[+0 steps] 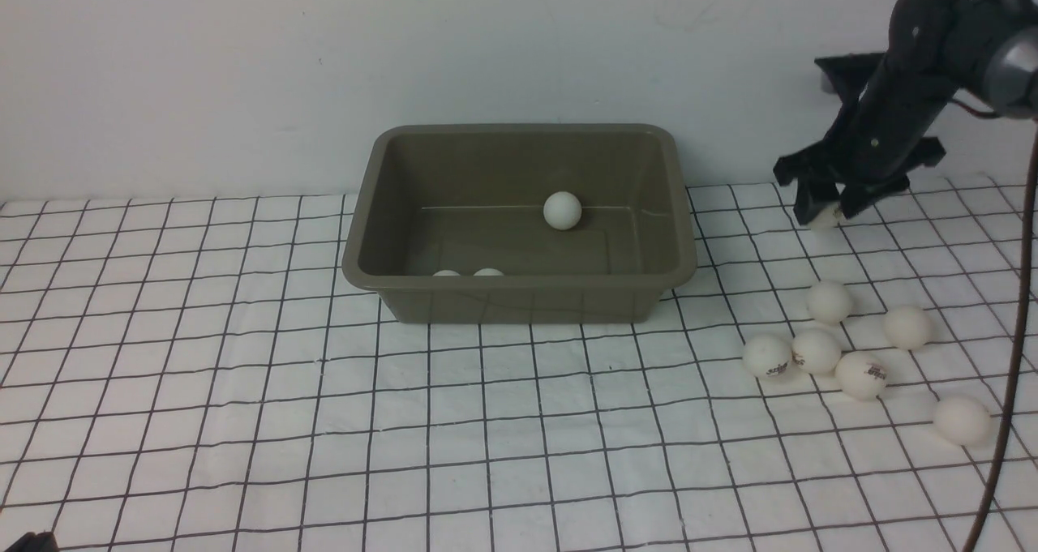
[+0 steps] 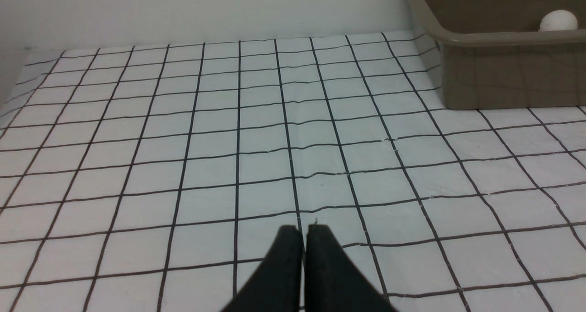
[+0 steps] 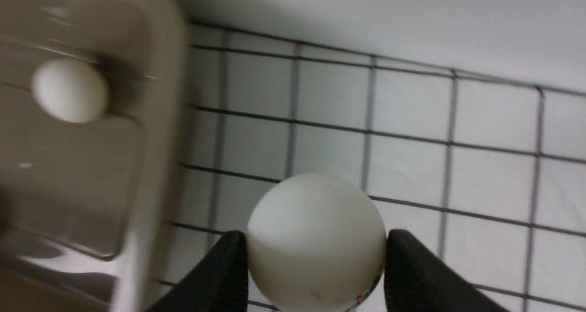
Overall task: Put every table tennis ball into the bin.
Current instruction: Use the right arm to clamp the table tennis ball closest to it, then use the right arm to put the table tennis ball into the box
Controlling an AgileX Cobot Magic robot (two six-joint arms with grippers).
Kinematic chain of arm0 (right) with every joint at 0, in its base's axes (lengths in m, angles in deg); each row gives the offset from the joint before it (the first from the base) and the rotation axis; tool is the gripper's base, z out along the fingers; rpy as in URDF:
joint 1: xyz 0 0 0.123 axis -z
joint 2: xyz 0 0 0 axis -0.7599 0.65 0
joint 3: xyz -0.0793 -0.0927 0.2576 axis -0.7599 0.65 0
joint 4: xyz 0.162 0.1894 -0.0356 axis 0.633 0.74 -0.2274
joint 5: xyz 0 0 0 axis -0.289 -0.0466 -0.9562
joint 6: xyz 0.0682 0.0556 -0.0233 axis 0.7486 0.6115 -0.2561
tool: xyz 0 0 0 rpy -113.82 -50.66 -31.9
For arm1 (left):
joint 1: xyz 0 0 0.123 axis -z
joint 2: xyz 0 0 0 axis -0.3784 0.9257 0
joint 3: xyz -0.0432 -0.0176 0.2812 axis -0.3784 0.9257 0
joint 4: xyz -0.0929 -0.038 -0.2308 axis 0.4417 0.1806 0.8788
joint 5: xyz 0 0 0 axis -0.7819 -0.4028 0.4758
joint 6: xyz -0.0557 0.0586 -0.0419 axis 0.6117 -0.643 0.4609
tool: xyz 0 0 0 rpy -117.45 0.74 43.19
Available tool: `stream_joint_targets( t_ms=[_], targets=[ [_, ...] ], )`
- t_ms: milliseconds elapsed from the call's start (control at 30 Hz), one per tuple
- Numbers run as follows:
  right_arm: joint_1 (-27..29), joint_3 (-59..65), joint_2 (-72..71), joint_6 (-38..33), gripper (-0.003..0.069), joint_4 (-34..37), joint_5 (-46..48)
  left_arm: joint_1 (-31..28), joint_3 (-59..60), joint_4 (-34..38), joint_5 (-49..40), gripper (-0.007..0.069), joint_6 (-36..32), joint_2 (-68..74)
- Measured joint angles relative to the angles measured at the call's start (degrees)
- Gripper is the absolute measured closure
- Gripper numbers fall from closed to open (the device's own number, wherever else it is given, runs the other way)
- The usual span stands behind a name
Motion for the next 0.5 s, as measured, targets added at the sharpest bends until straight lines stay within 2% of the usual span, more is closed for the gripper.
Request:
stream_joint_targets(
  t_ms=[100,167,333,500],
  targets=[
    [-2.68,-0.24,-2.08,-2.16,0.0308,3.18,0.12,0.00,0.00,0.00,0.00,0.0629,0.00,0.00],
    [-6.42,-0.29,-2.57,-2.91,0.0308,3.75,0.14,0.00,0.00,0.00,0.00,0.0629,0.00,0.00],
    [-14.92,-0.29,-0.62,-2.98,0.0308,0.93,0.36,0.00,0.00,0.00,0.00,0.0629,0.00,0.00],
    [-18.17,-0.29,1.30,-2.98,0.0308,-1.58,-0.29,0.00,0.00,0.00,0.00,0.0629,0.00,0.00]
  ],
)
